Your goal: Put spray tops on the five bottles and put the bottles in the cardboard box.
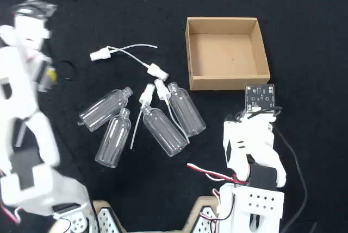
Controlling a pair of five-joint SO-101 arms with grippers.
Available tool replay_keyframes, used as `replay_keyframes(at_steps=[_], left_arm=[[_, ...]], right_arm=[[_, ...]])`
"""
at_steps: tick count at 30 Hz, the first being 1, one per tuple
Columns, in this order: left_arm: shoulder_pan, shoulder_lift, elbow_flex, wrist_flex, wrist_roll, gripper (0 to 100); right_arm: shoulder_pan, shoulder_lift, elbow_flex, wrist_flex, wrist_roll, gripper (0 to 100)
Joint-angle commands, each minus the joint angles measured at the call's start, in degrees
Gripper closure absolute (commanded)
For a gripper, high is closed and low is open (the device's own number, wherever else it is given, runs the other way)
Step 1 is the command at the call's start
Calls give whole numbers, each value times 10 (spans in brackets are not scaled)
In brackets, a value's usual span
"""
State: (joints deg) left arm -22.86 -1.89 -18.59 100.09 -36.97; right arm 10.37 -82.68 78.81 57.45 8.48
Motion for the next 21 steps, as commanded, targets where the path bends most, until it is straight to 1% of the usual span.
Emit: replay_keyframes(at_steps=[1, 6, 9, 13, 17, 21], left_arm=[[113, -178, 87, -70, 85, 931], [189, -292, 195, -246, 203, 931], [219, -327, 253, -353, 253, 931], [245, -348, 309, -495, 295, 931], [267, -352, 326, -623, 356, 931], [291, -352, 325, -733, 422, 931]], right_arm=[[-12, 0, -41, -24, -2, 847], [-72, 0, -89, -51, 3, 847], [-110, 0, -109, -86, 3, 847], [-167, 0, -107, -189, -2, 849], [-224, 0, -81, -315, -2, 850], [-244, 0, -42, -406, -2, 850]])
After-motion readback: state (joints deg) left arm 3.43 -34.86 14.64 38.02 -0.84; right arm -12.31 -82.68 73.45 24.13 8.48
